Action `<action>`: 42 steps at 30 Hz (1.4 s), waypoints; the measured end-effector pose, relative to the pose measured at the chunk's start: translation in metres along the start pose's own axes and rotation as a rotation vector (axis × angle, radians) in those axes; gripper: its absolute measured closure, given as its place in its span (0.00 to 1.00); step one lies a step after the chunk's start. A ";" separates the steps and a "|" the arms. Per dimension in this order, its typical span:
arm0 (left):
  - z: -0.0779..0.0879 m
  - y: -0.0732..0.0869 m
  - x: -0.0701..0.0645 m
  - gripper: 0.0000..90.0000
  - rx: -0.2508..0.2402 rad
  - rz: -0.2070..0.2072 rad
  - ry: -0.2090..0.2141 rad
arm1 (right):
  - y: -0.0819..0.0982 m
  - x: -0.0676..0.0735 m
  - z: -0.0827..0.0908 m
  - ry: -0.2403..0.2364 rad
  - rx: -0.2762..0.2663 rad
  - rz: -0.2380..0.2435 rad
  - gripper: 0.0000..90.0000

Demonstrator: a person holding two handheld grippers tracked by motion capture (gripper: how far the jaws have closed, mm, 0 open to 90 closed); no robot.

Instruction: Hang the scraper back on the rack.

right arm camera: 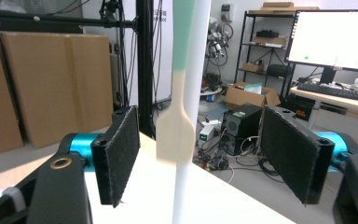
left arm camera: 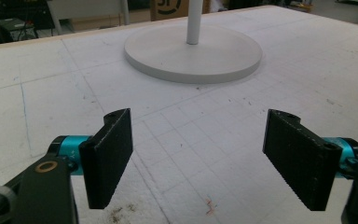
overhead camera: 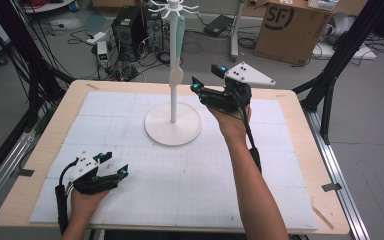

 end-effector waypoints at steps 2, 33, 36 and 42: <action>0.000 0.000 0.000 0.28 0.001 0.001 -0.001 | 0.005 -0.003 0.007 -0.003 -0.012 -0.007 0.31; 0.000 0.000 0.001 0.28 0.003 -0.001 -0.008 | 0.111 -0.011 0.087 -0.019 -0.043 -0.068 0.22; 0.000 0.000 0.000 0.28 0.003 0.001 -0.007 | 0.124 -0.011 0.091 -0.018 -0.044 -0.081 0.22; 0.000 0.000 0.000 0.28 0.003 0.001 -0.007 | 0.148 -0.011 0.100 0.000 -0.053 -0.115 0.22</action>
Point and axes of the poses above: each handheld gripper's, and its own axes: z roughly backward along the jaws, y roughly out of its underside, x roughly to its left, the point moved 7 cm from there along -z, roughly forward along the jaws, and after that the axes turned 12 degrees about x, right-handed, at the moved point
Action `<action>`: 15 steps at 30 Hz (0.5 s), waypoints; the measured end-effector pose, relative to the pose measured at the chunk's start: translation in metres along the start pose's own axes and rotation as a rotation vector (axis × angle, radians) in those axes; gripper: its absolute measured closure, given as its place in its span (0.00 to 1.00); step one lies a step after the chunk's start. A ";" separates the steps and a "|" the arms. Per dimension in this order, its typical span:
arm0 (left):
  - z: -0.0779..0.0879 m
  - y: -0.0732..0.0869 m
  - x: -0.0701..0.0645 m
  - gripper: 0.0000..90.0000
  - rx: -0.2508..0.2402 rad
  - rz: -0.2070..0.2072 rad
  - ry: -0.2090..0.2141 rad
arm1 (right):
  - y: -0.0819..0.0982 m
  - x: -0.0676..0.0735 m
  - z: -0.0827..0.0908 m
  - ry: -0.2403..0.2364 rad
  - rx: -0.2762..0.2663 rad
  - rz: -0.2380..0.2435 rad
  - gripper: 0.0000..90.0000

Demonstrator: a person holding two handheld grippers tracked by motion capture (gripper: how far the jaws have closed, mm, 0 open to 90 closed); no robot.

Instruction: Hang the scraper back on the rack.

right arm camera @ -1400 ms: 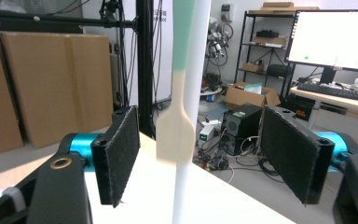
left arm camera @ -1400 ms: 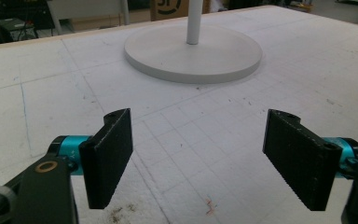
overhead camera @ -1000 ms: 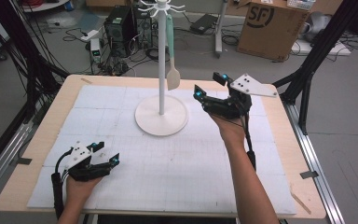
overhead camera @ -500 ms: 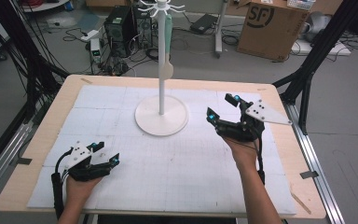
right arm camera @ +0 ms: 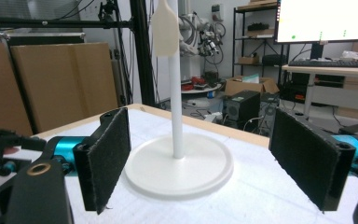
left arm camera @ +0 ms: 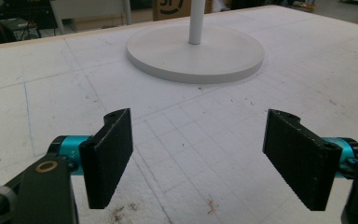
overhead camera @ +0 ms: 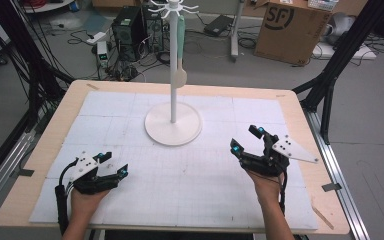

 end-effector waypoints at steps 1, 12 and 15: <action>0.000 0.000 0.000 0.28 0.000 0.000 0.000 | 0.004 -0.001 0.001 0.006 0.000 -0.005 0.22; 0.000 0.000 0.000 0.28 -0.001 -0.001 0.000 | 0.041 -0.008 0.017 0.074 0.004 -0.038 0.22; 0.000 0.000 0.000 0.28 0.000 0.000 0.000 | 0.050 -0.011 0.022 0.107 0.005 -0.051 0.22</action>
Point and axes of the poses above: each handheld gripper's, and its own axes: z roughly backward along the jaws, y roughly out of its underside, x roughly to its left, the point moved 7 cm from there along -z, roughly forward along the jaws, and after that the axes turned 12 degrees about x, right-handed, at the moved point
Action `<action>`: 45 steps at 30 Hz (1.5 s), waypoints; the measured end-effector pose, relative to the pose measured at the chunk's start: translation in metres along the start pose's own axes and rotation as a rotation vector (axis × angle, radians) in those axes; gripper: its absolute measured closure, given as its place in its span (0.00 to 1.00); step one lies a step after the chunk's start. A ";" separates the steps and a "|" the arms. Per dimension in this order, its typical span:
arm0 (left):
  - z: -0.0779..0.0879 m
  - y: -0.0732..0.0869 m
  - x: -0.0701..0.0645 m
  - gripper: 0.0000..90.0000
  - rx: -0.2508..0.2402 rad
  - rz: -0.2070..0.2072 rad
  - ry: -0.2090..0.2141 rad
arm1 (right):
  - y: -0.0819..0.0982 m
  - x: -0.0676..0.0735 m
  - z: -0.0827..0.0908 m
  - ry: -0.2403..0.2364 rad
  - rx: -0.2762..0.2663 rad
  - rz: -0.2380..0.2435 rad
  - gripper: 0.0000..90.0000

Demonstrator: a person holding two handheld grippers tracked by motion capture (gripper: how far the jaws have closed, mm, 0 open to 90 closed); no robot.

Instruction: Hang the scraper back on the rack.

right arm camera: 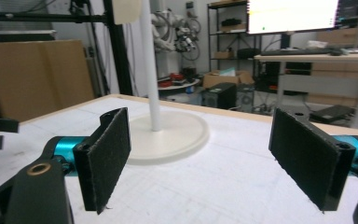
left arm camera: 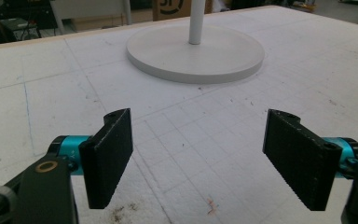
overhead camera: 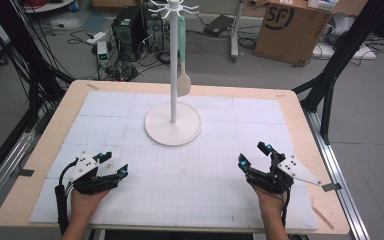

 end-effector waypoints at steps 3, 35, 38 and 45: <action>0.000 0.000 0.000 0.28 0.000 0.003 0.000 | 0.010 -0.004 0.004 0.049 0.000 -0.017 0.22; -0.001 0.000 0.000 0.28 0.001 0.005 0.001 | 0.044 -0.004 0.008 0.071 0.045 0.001 0.22; -0.001 -0.001 -0.001 0.28 -0.002 0.004 0.001 | 0.043 -0.005 0.007 0.069 0.044 0.001 0.22; -0.001 0.000 -0.002 0.27 0.007 -0.010 0.000 | 0.043 -0.005 0.006 0.066 0.041 -0.003 0.22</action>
Point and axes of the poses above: each handheld gripper's, and its own axes: z roughly backward along the jaws, y roughly out of its underside, x roughly to its left, the point moved 7 cm from there along -z, roughly forward along the jaws, and after that the axes turned 12 degrees about x, right-handed, at the moved point
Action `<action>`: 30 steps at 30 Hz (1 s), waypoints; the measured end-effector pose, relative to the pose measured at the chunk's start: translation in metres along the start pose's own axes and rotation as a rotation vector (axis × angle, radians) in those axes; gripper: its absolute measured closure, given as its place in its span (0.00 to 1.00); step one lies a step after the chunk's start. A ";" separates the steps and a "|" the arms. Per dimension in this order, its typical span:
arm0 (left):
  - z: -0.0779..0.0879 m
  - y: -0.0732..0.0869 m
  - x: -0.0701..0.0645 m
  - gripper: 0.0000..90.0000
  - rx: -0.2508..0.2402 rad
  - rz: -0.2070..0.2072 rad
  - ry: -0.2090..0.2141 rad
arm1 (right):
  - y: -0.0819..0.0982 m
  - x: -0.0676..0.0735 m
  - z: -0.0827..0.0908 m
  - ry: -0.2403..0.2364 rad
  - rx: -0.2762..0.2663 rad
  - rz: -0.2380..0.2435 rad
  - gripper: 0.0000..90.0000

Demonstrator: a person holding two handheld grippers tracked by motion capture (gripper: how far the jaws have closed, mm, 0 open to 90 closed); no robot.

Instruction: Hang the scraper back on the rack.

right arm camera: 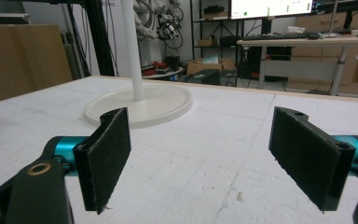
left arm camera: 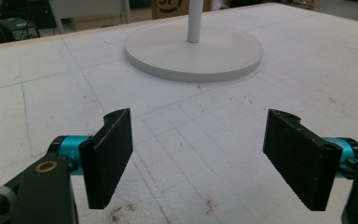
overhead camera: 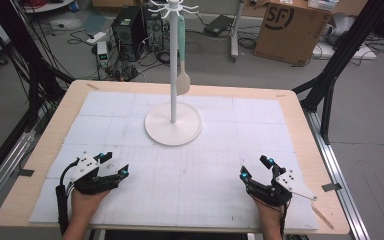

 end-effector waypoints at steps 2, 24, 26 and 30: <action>0.000 0.000 0.000 0.28 -0.001 0.003 -0.001 | 0.000 0.000 -0.001 -0.001 0.005 -0.003 0.22; 0.000 0.000 -0.001 0.27 0.004 -0.004 -0.004 | 0.000 0.000 -0.001 -0.002 0.003 -0.006 0.22; 0.000 0.000 -0.001 0.27 0.004 -0.002 -0.004 | 0.000 0.000 -0.001 -0.001 0.003 -0.005 0.22; 0.000 0.000 0.000 0.27 0.003 0.007 -0.002 | 0.001 0.000 -0.001 -0.004 0.006 -0.007 0.22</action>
Point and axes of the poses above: each handheld gripper's, and its own axes: z roughly backward along the jaws, y roughly out of its underside, x roughly to its left, the point moved 7 cm from there along -z, roughly forward along the jaws, and after that the axes turned 12 degrees about x, right-handed, at the moved point
